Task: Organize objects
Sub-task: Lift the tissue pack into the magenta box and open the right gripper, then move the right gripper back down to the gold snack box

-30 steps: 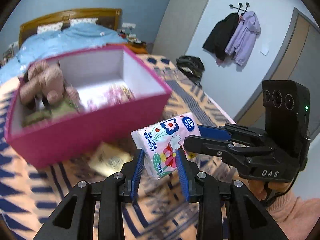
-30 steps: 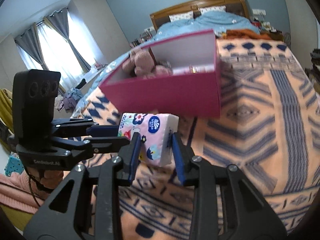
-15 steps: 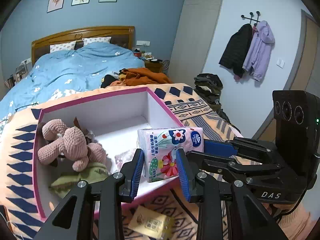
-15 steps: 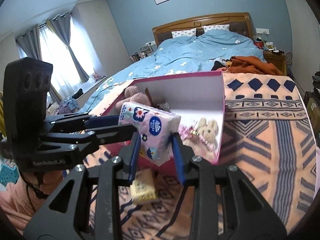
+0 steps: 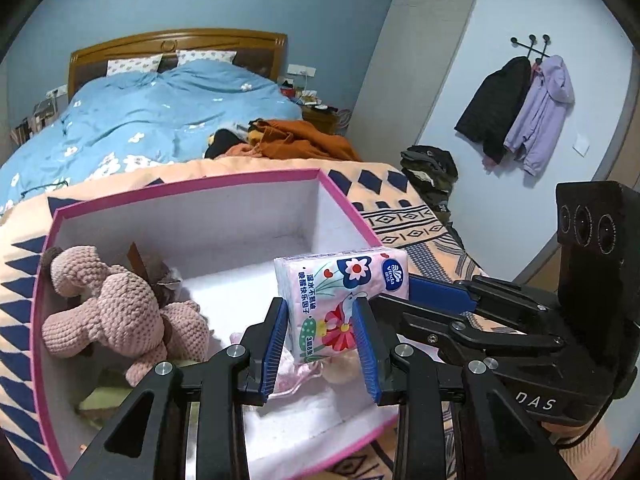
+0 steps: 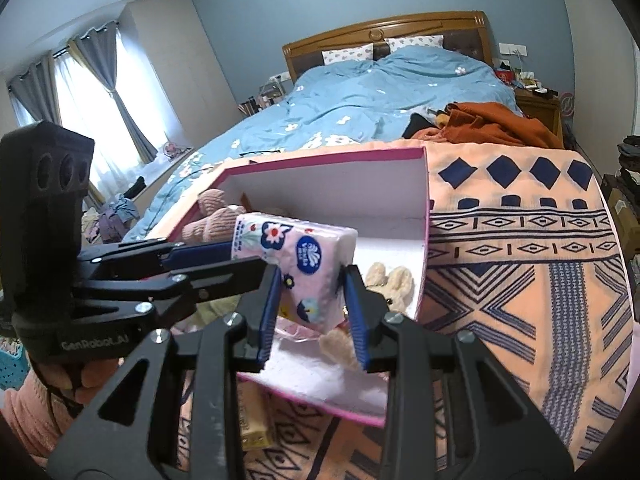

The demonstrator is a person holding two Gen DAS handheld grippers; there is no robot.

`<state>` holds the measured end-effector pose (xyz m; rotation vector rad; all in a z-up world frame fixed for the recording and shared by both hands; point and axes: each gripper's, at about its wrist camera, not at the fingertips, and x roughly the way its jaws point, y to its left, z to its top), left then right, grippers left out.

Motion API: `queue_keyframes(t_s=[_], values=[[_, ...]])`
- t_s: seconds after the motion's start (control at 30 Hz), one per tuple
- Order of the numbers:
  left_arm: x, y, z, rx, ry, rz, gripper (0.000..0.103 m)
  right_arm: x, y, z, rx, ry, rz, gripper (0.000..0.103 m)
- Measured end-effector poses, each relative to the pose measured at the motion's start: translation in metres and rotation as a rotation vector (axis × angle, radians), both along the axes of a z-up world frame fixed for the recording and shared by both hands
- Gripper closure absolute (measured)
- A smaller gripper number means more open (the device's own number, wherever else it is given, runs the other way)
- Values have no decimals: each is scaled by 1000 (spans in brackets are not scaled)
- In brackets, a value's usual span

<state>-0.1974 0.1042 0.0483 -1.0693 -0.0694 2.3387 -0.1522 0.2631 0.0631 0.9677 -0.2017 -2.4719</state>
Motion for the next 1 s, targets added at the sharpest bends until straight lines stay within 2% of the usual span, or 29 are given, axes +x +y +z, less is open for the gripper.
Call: queue_keyframes(t_s=[0.3,0.47,0.57,0.63,0.67,0.83,1.0], values=[[-34,3,-27,33,-110,29,70,-31,2,-16,26,-63,-35,68],[-36,4,-29,1,-87,64,68,-35,5,-21,20,-73,-65,68],[-23,0,-21,-13,-14,62,62,-28,5,-21,31,-59,-63,68],[-12,-4,-15,-19,30,65,48,-21,6,-20,31,-48,-61,68],[-4,-6,-11,-23,60,63,47,-17,7,-19,25,-39,-57,68],[40,-22,12,-11,203,45,25,12,10,-12,-29,9,-30,68],[88,-43,21,15,278,25,22,55,10,0,-82,83,25,67]])
